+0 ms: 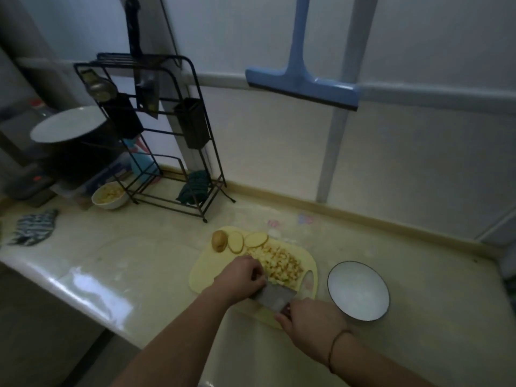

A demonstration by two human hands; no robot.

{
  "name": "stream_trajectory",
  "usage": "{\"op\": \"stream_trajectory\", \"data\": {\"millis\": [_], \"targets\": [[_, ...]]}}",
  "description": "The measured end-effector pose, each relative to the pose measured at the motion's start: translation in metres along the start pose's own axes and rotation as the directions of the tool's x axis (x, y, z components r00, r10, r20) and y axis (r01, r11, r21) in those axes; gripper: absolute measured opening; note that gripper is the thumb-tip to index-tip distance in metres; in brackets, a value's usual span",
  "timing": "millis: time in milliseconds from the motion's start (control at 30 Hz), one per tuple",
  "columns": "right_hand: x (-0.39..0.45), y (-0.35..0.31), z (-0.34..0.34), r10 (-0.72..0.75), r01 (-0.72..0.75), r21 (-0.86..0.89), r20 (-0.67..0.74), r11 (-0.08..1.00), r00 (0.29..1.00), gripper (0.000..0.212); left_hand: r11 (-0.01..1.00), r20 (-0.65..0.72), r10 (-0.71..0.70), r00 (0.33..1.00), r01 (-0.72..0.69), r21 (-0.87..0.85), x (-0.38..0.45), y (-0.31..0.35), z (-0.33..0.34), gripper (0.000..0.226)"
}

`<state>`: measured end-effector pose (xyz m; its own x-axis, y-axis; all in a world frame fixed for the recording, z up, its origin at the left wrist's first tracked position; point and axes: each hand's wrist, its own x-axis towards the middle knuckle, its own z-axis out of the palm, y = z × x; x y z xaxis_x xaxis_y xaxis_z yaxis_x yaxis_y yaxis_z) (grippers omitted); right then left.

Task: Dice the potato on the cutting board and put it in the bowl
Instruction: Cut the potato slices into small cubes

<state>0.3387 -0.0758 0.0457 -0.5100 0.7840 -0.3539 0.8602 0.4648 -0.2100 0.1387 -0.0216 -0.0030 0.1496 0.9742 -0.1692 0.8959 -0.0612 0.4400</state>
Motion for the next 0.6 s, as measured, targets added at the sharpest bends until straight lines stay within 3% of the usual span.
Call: {"op": "stream_trajectory", "data": {"millis": [233,333,467,600], "targets": [[0.002,-0.009,-0.006,0.040,-0.041,0.019,0.024,0.999,0.999,0.052,0.986,-0.144,-0.146,0.979,0.155,0.055,0.012,0.008,0.010,0.013],[0.003,-0.010,-0.010,0.039,-0.039,0.020,0.026,0.999,0.999,0.050,0.997,-0.173,-0.075,0.982,0.075,-0.009,0.013,0.012,0.009,0.014],[0.006,-0.011,-0.012,0.012,-0.012,-0.022,-0.010,1.000,1.000,0.048,0.993,-0.023,0.088,0.996,-0.090,-0.083,0.014,0.019,0.006,0.017],[0.007,-0.014,-0.013,0.018,-0.017,-0.036,0.017,0.999,1.000,0.049,0.994,0.045,0.084,0.995,-0.081,-0.076,0.023,0.021,0.011,0.017]]}}
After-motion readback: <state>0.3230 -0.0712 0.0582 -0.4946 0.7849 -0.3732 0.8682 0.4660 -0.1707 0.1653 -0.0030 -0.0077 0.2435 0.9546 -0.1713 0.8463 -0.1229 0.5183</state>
